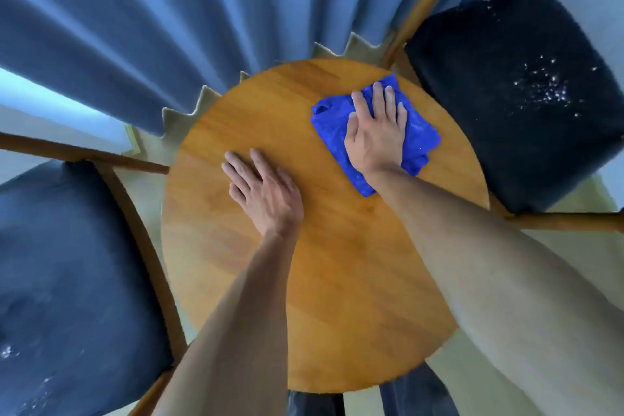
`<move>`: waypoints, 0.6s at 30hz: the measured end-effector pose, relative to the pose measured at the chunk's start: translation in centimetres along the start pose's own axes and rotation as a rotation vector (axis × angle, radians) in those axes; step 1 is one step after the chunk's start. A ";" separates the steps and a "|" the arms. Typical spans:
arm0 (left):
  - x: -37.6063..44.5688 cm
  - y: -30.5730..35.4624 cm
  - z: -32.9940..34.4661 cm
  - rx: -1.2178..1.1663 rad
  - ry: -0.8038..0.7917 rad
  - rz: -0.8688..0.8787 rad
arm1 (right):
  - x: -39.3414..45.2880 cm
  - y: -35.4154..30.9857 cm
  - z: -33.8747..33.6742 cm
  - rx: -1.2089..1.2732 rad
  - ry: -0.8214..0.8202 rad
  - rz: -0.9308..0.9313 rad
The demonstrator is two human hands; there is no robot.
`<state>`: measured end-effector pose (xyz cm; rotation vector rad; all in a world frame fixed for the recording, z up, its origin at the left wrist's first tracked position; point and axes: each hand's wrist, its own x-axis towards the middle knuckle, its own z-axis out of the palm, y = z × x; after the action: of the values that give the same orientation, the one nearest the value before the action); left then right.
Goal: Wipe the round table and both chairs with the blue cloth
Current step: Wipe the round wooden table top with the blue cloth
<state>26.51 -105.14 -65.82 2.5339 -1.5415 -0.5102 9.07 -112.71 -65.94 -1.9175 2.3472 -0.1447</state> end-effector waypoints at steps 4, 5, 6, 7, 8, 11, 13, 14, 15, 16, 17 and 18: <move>-2.9 3.9 1.7 0.037 -0.061 0.172 | -2.6 7.2 -1.2 0.012 0.003 0.167; -3.7 4.6 2.0 0.040 -0.072 0.193 | -3.5 8.4 -1.4 0.010 0.009 0.189; -4.5 5.3 2.3 0.044 -0.082 0.212 | -4.4 9.5 -1.5 0.007 0.015 0.204; -5.5 5.8 2.6 0.051 -0.091 0.231 | -5.3 10.4 -1.6 0.003 0.018 0.219; -6.6 6.3 3.0 0.059 -0.100 0.254 | -6.3 11.3 -1.7 0.004 0.018 0.235; -9.9 7.0 3.8 0.065 -0.131 0.310 | -9.3 13.9 -1.8 0.012 0.007 0.276; -12.4 6.8 4.2 0.078 -0.147 0.339 | -11.5 15.6 -1.9 0.004 0.001 0.305; -13.3 6.6 4.3 0.084 -0.153 0.343 | -12.5 16.2 -1.9 0.010 0.007 0.327; -14.2 6.4 4.4 0.086 -0.153 0.343 | -13.6 16.8 -2.0 0.027 0.015 0.355; -15.0 6.1 4.5 0.089 -0.151 0.342 | -14.7 17.3 -2.2 0.053 0.017 0.384; -15.8 5.8 4.5 0.092 -0.151 0.335 | -16.0 17.7 -2.2 0.081 0.011 0.403; -16.6 5.3 4.5 0.095 -0.153 0.326 | -17.5 17.9 -2.2 0.098 0.004 0.408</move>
<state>13.47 -92.71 -64.89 2.2832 -2.0283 -0.6079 -5.15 -92.03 -65.87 -1.3604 2.6180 -0.2217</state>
